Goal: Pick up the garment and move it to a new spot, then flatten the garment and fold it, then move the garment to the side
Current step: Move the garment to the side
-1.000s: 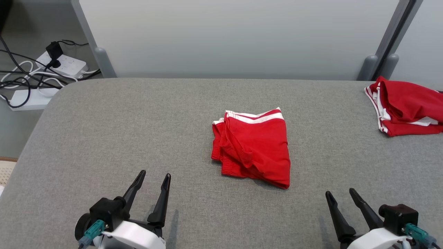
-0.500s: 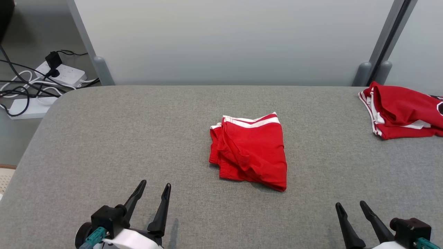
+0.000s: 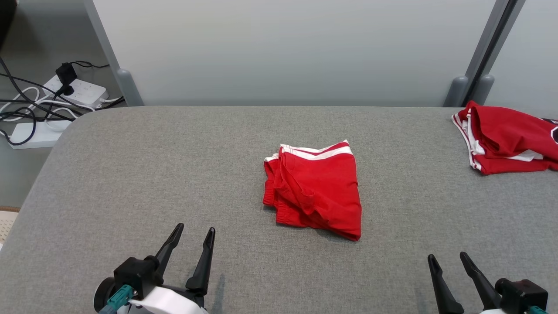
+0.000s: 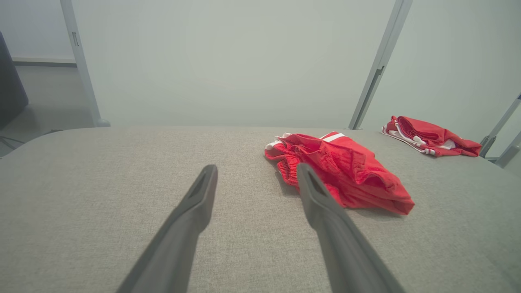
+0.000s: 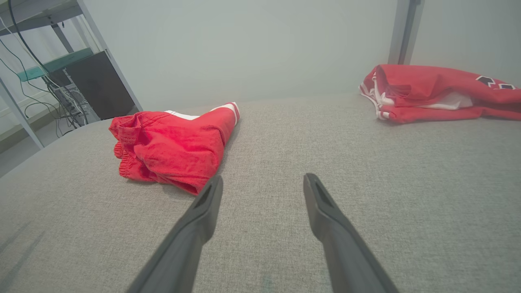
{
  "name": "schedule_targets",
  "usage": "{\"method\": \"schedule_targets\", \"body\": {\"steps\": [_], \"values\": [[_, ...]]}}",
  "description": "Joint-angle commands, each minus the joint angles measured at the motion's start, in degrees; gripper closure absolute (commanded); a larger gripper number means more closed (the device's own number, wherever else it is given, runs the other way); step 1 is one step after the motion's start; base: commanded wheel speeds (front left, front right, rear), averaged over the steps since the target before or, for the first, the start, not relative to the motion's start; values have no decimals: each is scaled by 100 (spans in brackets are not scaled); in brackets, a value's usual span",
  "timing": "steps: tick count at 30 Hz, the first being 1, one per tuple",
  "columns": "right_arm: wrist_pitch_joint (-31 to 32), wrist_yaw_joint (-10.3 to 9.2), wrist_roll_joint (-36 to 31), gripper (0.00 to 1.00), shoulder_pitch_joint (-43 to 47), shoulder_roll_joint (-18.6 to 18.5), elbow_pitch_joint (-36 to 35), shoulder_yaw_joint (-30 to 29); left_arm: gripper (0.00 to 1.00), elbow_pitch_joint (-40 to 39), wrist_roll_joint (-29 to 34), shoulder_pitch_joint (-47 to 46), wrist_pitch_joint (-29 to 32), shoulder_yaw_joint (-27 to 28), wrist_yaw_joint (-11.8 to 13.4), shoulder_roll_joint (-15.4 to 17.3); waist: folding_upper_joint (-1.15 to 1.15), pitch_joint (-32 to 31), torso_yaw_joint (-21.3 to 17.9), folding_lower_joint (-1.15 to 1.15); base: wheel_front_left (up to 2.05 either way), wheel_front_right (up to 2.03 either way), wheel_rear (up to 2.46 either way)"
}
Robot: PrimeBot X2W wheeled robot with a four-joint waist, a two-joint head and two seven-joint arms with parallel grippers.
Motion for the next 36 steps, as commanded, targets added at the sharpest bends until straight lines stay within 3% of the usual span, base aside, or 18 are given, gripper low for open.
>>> {"method": "schedule_targets", "body": {"steps": [1,14,20,25,36], "values": [[-107,8,-79,0,-52,-47,-154,74,0,-168,-53,-113,-53,169,56,97,0,-1,3,0,0,0,0],[-161,8,-83,0,-96,15,-140,55,0,-242,-67,-122,-69,144,137,148,0,85,24,0,0,0,0],[-6,8,217,0,-424,53,16,172,0,-284,-83,-164,-74,102,145,152,0,190,46,0,0,0,0],[239,8,728,0,-948,2,317,316,0,-313,-86,-253,-70,21,138,130,0,337,159,0,0,0,0],[888,8,2644,0,-2450,-373,1283,742,0,-273,-115,-502,-148,-122,110,65,0,818,573,0,0,0,0]]}}
